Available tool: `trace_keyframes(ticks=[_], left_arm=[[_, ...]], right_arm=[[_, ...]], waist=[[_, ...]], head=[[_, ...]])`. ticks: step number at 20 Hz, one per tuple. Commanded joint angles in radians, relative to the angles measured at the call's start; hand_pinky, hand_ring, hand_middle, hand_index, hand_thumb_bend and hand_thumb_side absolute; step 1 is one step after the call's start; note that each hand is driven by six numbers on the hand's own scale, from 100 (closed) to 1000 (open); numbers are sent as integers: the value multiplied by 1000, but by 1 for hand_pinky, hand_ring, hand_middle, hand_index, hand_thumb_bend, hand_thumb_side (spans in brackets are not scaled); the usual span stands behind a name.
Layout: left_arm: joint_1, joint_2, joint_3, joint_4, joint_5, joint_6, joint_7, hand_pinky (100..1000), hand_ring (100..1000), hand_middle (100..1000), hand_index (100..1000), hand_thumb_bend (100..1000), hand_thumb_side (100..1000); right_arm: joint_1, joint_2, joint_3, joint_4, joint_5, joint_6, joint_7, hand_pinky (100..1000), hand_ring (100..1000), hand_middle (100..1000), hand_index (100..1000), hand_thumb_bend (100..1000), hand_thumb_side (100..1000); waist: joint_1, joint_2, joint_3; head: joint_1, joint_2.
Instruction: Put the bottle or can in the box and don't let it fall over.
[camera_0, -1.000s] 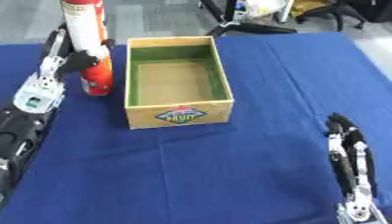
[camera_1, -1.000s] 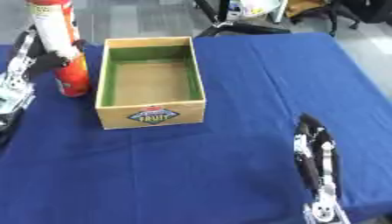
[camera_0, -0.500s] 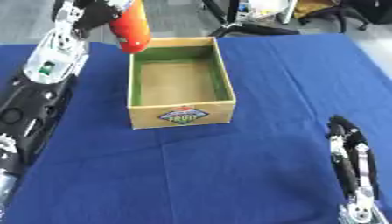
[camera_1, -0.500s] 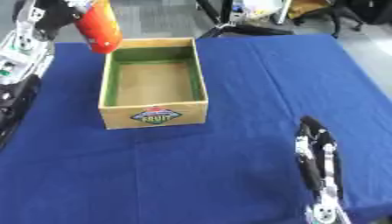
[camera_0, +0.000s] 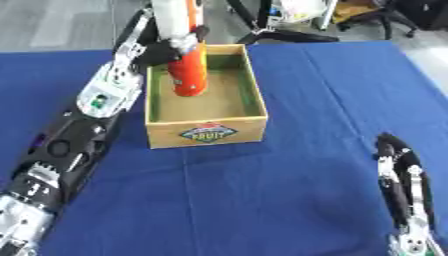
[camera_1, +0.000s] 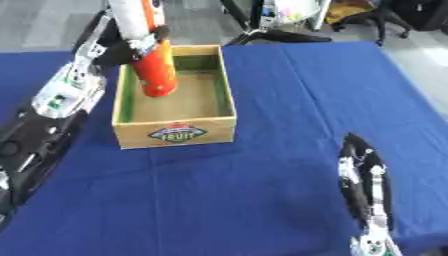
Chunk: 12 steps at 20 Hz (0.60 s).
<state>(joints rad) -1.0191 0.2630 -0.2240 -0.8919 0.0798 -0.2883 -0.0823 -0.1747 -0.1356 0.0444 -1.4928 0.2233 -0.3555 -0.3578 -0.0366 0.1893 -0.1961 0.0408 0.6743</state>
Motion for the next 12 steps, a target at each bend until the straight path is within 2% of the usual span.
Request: trace_keyframes(ticks=[1,2,3,4,5,6,7,9,12], left_arm=[[-16,-6,9,32,-45,-33,10,639,539,422,712,100,100],[-13,-7,6,36,-62,-40,17,680,592,469,735,100,100],[-11,-5,2,37,-80,-45,21,749,713,591,791,201,100],[-8,-1,-3,35,-99,-50,23,776,765,666,826,306,157],[-5,3,-6,29,-118,-55,24,844,872,818,906,539,303],[-1,9,-10,21,-137,-61,24,861,894,844,915,587,327],[3,15,-12,11,-155,-66,24,898,943,908,940,698,384],[14,31,-17,-20,-191,-78,13,952,1000,988,977,777,435],[35,54,-19,-73,-239,-88,-8,975,1000,1000,1000,812,479]], right_arm=[[-9,-7,0,-9,-5,-2,3,754,821,780,846,100,782],[-9,-7,0,-9,-5,-2,2,754,821,780,846,100,782],[-10,-7,0,-9,-5,-3,2,754,821,780,846,100,782],[-10,-7,-1,-9,-5,-3,2,754,820,780,846,100,782],[-10,-7,-1,-9,-5,-3,2,754,820,780,846,100,780],[-10,-8,-2,-9,-5,-3,1,754,820,780,846,100,780],[-10,-8,-2,-9,-5,-3,1,754,820,780,846,100,780],[-10,-9,-4,-9,-4,-3,0,754,820,780,846,100,779],[-9,-10,-7,-9,-2,-3,-3,754,820,780,845,100,779]], waist=[[0,-21,-2],[0,-21,-2],[0,-21,-2],[0,-21,-2],[1,-21,-1],[1,-21,0],[1,-21,1],[2,-22,4],[4,-23,12]], head=[[-3,-7],[-3,-6],[-4,-5],[-5,-5],[-6,-5],[-7,-5],[-8,-5],[-11,-6],[-17,-5]])
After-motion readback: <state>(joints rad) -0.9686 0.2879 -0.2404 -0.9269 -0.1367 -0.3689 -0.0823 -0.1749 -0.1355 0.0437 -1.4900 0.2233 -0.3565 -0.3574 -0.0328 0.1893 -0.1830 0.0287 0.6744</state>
